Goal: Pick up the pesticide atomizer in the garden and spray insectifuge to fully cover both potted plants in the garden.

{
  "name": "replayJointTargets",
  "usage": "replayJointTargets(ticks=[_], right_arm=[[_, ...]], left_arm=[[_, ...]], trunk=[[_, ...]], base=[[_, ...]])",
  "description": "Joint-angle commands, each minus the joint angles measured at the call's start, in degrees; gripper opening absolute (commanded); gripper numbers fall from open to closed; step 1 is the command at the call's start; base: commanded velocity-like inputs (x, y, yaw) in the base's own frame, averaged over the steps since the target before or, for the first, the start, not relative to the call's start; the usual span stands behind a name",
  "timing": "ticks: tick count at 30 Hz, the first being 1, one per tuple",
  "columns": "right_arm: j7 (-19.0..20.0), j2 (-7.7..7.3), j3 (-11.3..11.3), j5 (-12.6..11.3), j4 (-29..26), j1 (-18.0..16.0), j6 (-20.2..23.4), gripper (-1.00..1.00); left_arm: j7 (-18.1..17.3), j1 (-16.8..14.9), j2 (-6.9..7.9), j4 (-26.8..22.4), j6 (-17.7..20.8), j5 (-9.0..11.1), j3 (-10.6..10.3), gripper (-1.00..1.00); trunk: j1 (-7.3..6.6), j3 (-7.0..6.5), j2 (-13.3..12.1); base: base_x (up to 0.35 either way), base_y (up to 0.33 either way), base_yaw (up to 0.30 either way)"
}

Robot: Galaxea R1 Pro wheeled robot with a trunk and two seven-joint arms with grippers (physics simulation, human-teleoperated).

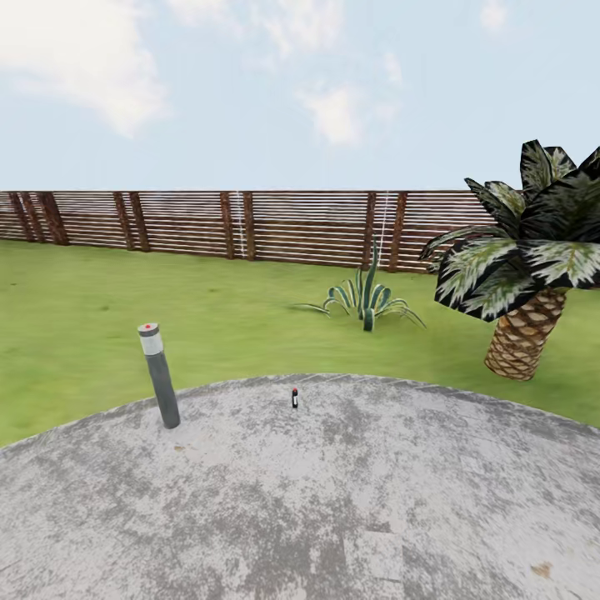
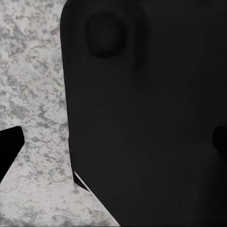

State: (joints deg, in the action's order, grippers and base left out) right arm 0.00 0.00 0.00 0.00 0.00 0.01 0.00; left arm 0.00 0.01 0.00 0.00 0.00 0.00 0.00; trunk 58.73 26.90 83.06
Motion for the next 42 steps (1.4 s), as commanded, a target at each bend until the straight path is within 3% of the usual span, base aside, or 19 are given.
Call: replayJointTargets(ticks=[1,4,29,38,39,42], right_arm=[[0.0,0.0,0.0,0.0,0.0,-0.01,0.0,1.0],[0.01,0.79,0.49,0.54,-0.53,-0.54,0.22,1.0],[-0.12,0.98,0.41,0.39,-1.0,-1.21,0.14,1.0],[-0.14,1.14,0.29,0.19,-3.93,-3.23,0.36,1.0],[-0.13,1.12,0.3,0.18,-8.52,-3.25,0.43,1.0],[-0.15,0.82,0.33,0.13,-12.46,-3.68,0.99,1.0]], left_arm=[[0.0,-0.01,0.0,0.0,0.0,0.0,0.0,1.0],[0.32,0.34,0.7,0.0,-0.15,0.14,0.11,1.0],[0.14,0.14,0.78,-0.5,-0.2,-0.28,0.04,1.0],[0.25,-2.08,0.62,-3.2,-0.15,-0.74,-0.1,1.0],[0.24,-2.15,0.62,-6.97,-0.08,-0.75,-0.12,1.0],[0.03,-3.05,0.89,-10.41,0.84,-0.5,-0.08,1.0]], trunk=[[0.0,0.03,0.02],[0.0,0.03,0.02],[0.0,0.03,0.02],[0.0,0.03,0.02],[0.0,0.03,0.02],[0.0,0.03,0.02]], base=[[0.0,0.0,0.0],[0.0,0.0,0.0],[0.007,0.002,0.0],[0.271,0.038,0.0],[0.319,0.082,0.0],[0.324,0.053,0.0]])
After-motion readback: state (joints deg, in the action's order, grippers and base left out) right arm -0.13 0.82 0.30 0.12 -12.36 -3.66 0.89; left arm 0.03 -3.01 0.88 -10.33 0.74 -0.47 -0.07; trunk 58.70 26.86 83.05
